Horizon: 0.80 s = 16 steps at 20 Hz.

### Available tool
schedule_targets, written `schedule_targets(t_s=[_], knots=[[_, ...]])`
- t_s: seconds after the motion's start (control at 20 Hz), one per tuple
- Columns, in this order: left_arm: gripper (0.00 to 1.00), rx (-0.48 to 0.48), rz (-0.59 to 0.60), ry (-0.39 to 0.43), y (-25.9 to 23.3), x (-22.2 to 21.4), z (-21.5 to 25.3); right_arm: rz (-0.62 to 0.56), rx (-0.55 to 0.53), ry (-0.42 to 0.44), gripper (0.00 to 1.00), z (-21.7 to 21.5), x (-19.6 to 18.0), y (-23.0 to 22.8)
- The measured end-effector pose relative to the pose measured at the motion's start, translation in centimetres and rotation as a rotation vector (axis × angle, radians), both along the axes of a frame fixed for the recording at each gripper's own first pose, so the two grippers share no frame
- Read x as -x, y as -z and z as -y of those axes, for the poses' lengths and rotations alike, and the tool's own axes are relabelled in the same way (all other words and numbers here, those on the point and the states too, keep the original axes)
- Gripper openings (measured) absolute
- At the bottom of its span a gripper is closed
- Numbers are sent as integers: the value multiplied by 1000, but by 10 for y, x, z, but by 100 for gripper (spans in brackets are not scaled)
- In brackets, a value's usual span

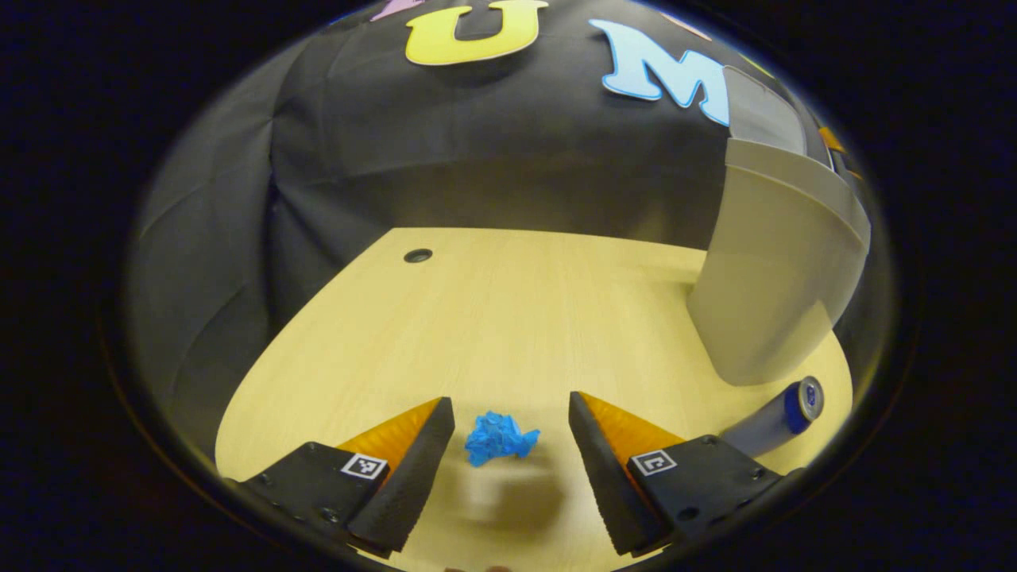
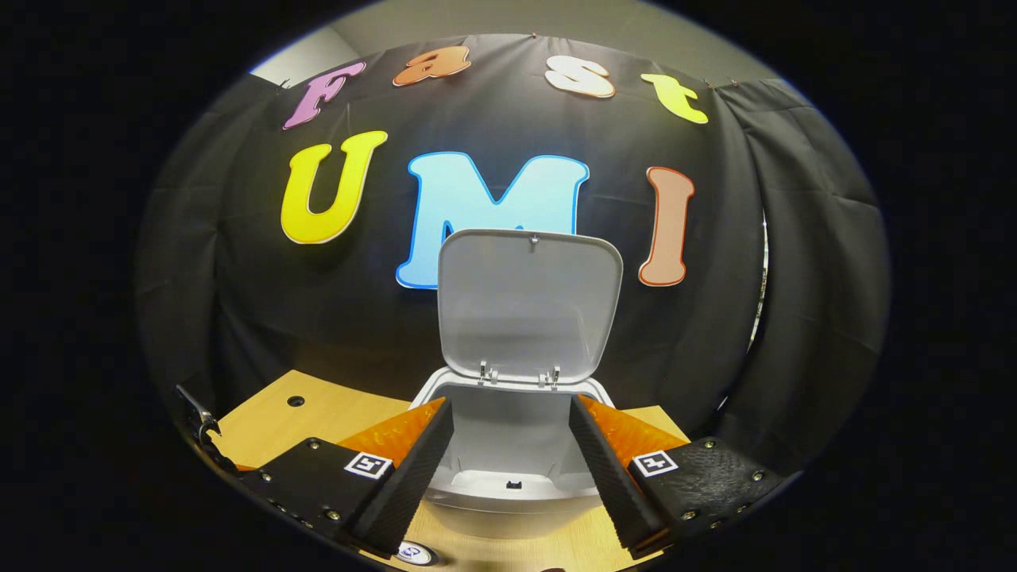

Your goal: Press the lid of the desktop garbage bin to open it, pick up the crumpled paper on the desktop and throw it into the bin, then pick up the pop can on the desktop and drop it into the bin, and finally close the garbage bin lid.

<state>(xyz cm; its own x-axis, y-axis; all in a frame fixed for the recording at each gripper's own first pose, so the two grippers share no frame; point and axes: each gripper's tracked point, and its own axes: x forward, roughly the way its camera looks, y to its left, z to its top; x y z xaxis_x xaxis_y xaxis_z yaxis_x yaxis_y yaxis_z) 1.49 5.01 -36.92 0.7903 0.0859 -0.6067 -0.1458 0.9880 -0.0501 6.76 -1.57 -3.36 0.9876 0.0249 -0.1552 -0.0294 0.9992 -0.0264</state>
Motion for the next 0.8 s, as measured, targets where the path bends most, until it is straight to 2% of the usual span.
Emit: schedule_targets(t_s=[0.4,0.8], knots=[[96,44,-71,-5,34,-2,1,-20,2,29,95,7,-1,5],[96,76,-103,-47,49,5,-5,-43,0,35,95,11,-1,14]])
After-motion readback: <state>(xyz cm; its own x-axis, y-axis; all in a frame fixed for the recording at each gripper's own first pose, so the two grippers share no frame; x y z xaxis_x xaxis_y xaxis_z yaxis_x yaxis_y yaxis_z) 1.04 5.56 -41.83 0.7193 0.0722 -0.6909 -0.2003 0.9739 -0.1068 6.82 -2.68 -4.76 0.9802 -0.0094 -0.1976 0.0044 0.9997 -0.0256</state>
